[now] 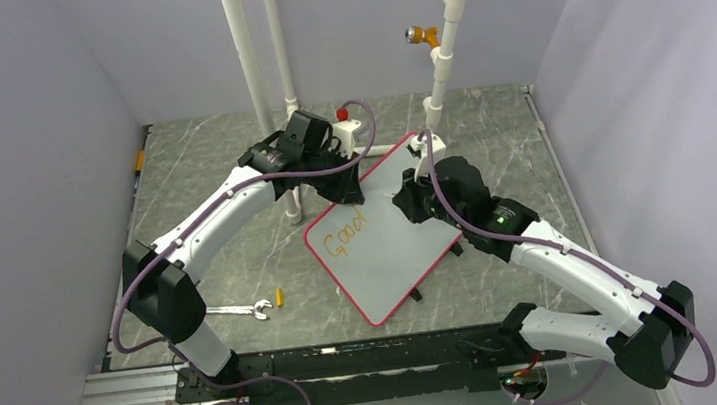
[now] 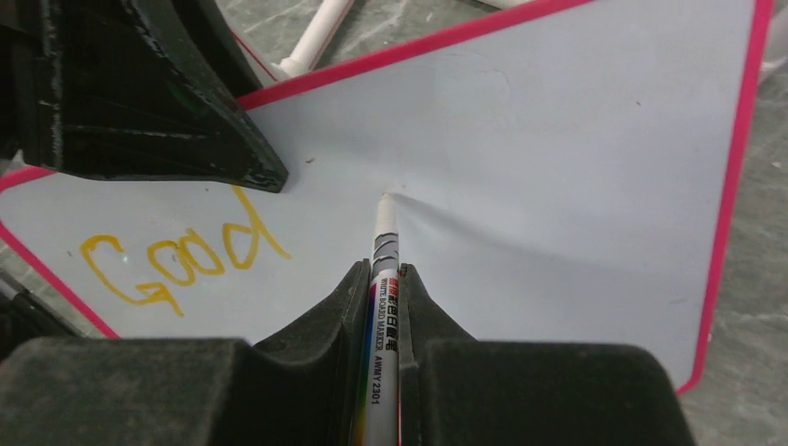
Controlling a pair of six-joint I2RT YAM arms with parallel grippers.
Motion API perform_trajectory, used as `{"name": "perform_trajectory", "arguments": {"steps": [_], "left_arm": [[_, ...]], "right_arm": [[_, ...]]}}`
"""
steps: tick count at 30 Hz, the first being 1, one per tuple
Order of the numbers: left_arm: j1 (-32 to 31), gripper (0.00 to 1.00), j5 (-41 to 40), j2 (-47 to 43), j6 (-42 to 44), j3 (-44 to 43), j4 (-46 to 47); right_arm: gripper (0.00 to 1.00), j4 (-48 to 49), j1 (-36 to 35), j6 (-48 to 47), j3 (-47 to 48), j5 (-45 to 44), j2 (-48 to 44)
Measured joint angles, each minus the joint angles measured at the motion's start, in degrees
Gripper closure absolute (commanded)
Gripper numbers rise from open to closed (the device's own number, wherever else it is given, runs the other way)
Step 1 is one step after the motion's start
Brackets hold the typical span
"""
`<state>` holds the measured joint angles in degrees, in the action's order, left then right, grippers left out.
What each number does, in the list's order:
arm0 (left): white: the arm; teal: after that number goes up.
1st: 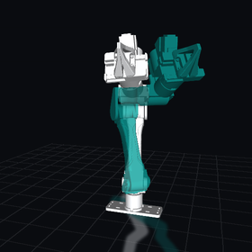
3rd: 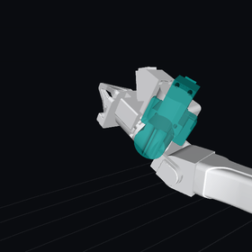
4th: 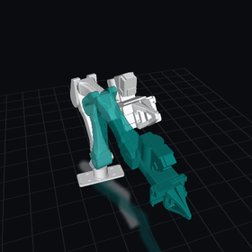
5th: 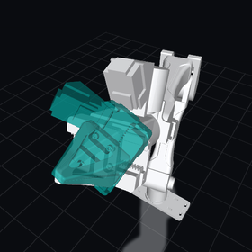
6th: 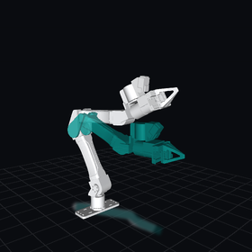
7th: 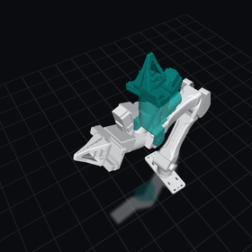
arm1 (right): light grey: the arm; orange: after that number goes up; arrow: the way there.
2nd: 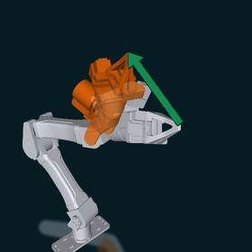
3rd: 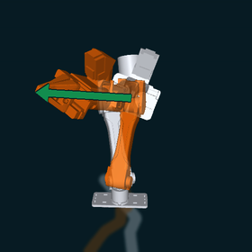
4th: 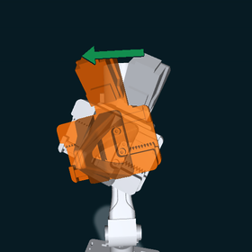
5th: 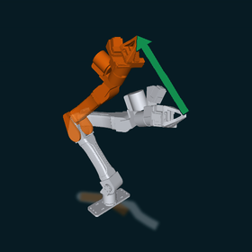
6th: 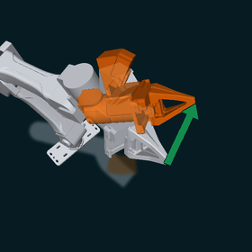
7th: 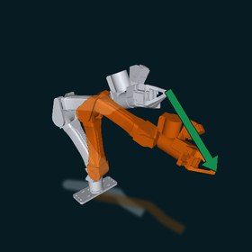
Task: Write a sentence on the whiteboard
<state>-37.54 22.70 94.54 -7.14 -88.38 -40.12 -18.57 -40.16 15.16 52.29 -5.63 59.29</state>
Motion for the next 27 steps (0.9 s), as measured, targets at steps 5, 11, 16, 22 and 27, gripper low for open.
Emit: {"name": "perform_trajectory", "arguments": {"steps": [5,11,16,22,27], "left_arm": [[0.00,1.00,0.00,-0.02,0.00,0.00,0.02],[0.00,1.00,0.00,-0.02,0.00,0.00,0.00],[0.04,1.00,-0.09,-0.02,0.00,0.04,-0.04],[0.04,1.00,-0.07,-0.02,0.00,0.07,-0.04],[0.07,1.00,-0.11,-0.02,0.02,0.07,-0.11]], "right_arm": [[1.00,1.86,0.00,0.00,0.15,2.51,0.92],[1.00,3.28,0.00,-0.02,0.17,3.54,1.66],[1.00,3.69,0.00,-0.04,0.17,3.76,1.90],[1.00,3.74,0.00,-0.04,0.11,3.76,1.88],[1.00,4.85,0.00,0.00,-1.31,3.72,1.16]]}}
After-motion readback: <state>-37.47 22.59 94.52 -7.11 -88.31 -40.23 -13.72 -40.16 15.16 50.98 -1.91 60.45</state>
